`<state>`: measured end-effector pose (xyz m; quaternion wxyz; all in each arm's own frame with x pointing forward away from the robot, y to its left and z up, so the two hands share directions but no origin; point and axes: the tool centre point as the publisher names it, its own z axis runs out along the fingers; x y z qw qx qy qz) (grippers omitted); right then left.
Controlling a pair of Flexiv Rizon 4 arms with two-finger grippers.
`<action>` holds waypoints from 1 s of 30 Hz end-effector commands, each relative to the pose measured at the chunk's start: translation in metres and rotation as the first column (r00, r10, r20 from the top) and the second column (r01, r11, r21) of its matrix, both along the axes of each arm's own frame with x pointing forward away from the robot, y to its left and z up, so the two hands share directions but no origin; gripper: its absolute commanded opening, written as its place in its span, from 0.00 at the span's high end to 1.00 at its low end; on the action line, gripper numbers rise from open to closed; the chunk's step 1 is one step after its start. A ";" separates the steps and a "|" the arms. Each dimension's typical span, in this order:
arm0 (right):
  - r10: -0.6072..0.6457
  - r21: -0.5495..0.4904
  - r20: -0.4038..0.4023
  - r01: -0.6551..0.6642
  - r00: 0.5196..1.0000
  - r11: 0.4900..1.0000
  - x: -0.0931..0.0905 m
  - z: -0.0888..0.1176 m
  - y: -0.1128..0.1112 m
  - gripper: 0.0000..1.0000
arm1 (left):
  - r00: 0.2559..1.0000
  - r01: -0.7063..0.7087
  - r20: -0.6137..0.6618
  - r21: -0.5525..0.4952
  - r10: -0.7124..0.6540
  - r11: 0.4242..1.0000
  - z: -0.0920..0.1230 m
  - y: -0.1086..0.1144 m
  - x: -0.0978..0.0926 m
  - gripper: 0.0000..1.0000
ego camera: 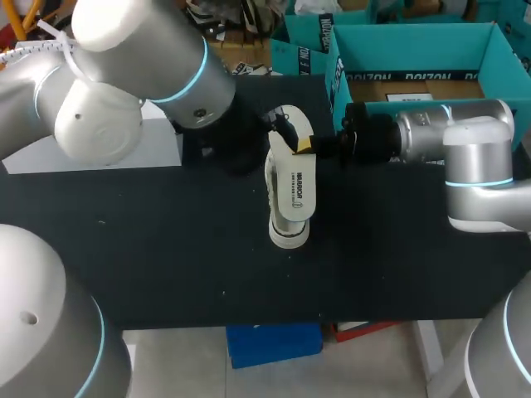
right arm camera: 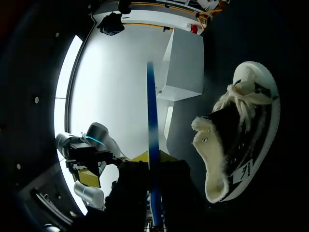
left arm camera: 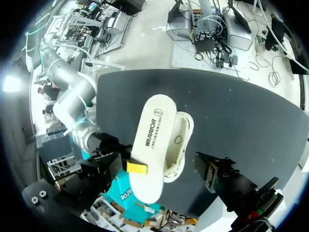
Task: Take the shoe out of the shoebox, open the shoe tongue, remove and reinsert the insole, then place the shoe into the shoebox
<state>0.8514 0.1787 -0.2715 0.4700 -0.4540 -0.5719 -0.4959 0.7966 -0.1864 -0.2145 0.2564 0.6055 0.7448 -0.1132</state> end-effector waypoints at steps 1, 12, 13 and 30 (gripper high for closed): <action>-0.001 -0.001 0.000 0.001 1.000 1.000 0.000 -0.001 0.001 1.00 | 0.994 0.093 0.088 -0.421 -0.061 0.902 -0.008 0.011 0.006 0.00; -0.001 -0.001 0.000 0.001 1.000 1.000 0.000 -0.001 0.001 1.00 | 0.987 0.136 0.153 -0.583 -0.056 0.801 -0.024 0.021 0.020 0.00; -0.001 -0.001 0.000 0.001 1.000 1.000 0.000 -0.001 0.001 1.00 | 0.985 0.141 0.162 -0.585 -0.055 0.799 -0.024 0.021 0.021 0.00; -0.001 -0.001 0.000 0.001 1.000 1.000 0.000 -0.001 0.001 1.00 | 0.986 0.150 0.162 -0.733 -0.044 0.664 -0.035 0.021 0.045 0.00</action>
